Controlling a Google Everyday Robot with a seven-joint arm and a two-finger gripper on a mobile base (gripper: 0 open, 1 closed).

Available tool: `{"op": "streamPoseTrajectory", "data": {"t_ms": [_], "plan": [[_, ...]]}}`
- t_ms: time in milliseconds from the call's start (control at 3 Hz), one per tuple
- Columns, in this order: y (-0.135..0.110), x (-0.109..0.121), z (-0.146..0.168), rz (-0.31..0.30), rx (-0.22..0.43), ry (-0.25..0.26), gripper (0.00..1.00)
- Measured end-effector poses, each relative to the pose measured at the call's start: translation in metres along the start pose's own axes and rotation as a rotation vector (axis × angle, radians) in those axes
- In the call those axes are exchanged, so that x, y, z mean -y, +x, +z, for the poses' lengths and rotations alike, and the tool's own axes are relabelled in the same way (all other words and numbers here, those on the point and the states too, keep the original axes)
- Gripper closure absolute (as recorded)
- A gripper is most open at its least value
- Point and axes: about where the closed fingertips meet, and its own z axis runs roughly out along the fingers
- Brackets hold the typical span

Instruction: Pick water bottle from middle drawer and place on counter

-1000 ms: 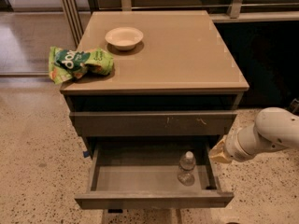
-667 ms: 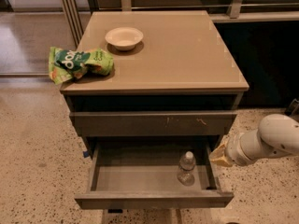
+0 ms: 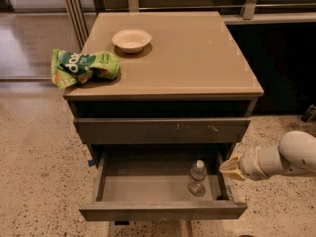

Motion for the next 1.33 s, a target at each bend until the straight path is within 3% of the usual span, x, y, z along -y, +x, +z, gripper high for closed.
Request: {"op": "streamPoseTrajectory", "data": {"t_ms": [333,667,1333], "plan": [[0.003,0.004,0.009,0.001,0.067,-0.013,0.12],[0.004,0.006,0.019,-0.004,0.112,-0.029,0.0],[0.008,0.005,0.057,0.003,0.17,-0.084,0.0]]}}
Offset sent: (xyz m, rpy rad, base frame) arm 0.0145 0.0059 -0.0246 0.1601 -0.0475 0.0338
